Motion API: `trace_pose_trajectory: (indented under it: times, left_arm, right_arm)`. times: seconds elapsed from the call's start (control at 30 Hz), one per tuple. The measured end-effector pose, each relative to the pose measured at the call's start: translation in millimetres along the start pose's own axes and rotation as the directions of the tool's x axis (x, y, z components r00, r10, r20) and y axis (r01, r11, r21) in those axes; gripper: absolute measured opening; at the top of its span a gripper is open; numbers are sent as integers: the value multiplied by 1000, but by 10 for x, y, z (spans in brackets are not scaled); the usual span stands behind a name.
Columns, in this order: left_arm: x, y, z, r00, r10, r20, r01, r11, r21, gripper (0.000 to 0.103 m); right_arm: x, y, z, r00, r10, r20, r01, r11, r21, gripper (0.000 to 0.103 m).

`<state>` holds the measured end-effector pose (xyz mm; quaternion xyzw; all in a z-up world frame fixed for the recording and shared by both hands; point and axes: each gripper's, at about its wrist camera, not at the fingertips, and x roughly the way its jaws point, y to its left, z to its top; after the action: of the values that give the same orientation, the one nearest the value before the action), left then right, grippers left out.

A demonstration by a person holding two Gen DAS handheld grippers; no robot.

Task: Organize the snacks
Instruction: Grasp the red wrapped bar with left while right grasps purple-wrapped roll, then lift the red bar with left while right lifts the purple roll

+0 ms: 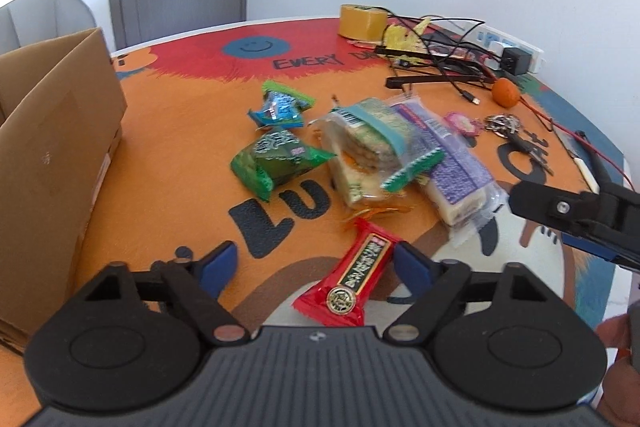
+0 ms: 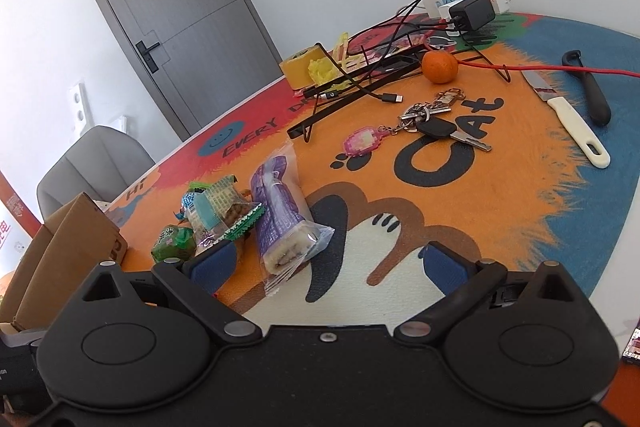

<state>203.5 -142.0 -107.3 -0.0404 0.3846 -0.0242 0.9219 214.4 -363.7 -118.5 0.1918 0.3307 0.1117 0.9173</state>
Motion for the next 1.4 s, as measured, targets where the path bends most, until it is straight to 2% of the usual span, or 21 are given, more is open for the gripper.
trace_pose_trajectory:
  times: [0.03, 0.07, 0.13, 0.17, 0.2, 0.23, 0.53, 0.7, 0.87, 1.0, 1.1, 1.13, 1.23, 1.4]
  left_arm:
    - [-12, -4, -4, 1000, -7, 2, 7, 1000, 5, 67]
    - [-23, -9, -7, 1000, -13, 3, 13, 1000, 8, 62]
    - [-42, 2, -9, 1000, -24, 2, 24, 1000, 7, 42]
    - [-49, 16, -9, 1000, -28, -1, 28, 1000, 4, 37]
    - [-58, 37, -10, 999, -37, -4, 37, 999, -2, 25]
    - [-64, 64, -8, 999, -44, -11, 44, 999, -13, 18]
    - [-191, 313, 17, 999, -24, 22, 26, 996, -83, 18]
    - [-189, 428, 32, 1000, -15, 20, 17, 993, -113, 18]
    - [-191, 488, 32, 1000, -18, 18, 20, 991, -130, 18]
    - [-201, 541, 21, 1000, -11, 13, 13, 990, -144, 18]
    - [-174, 591, 23, 1000, -3, -1, 2, 988, -157, 18]
    - [-171, 605, 21, 1000, 0, -3, 0, 987, -162, 18]
    - [-162, 630, 13, 1000, 3, -5, -4, 985, -170, 18]
    - [-152, 644, 1, 1000, 1, -7, -2, 984, -179, 18]
  right_arm:
    - [4, 7, -1, 1000, 1, 0, -1, 1000, -2, 101]
    - [9, 17, -2, 1000, 1, 1, -1, 1000, -4, 101]
    - [21, 38, -4, 1000, 2, 2, -2, 1000, -11, 101]
    - [30, 48, -2, 1000, 3, 2, -3, 1000, -15, 101]
    - [43, 60, 0, 1000, 3, 3, -3, 1000, -18, 101]
    - [56, 73, 7, 1000, 3, 4, -3, 1000, -20, 101]
    - [203, 253, 71, 1000, 6, 12, -5, 998, -65, 97]
    - [280, 334, 109, 999, -19, 31, 21, 997, -81, 93]
    - [377, 384, 180, 999, -23, 33, 26, 996, -86, 78]
    - [452, 436, 188, 1000, -17, 21, 19, 995, -99, 74]
    - [547, 435, 143, 999, -23, -30, 20, 995, -102, 49]
    - [561, 421, 120, 999, -12, -46, 7, 995, -98, 37]
    - [495, 419, 60, 999, 2, -44, -6, 994, -109, 32]
    - [369, 375, -3, 999, 5, -50, -10, 994, -105, 31]
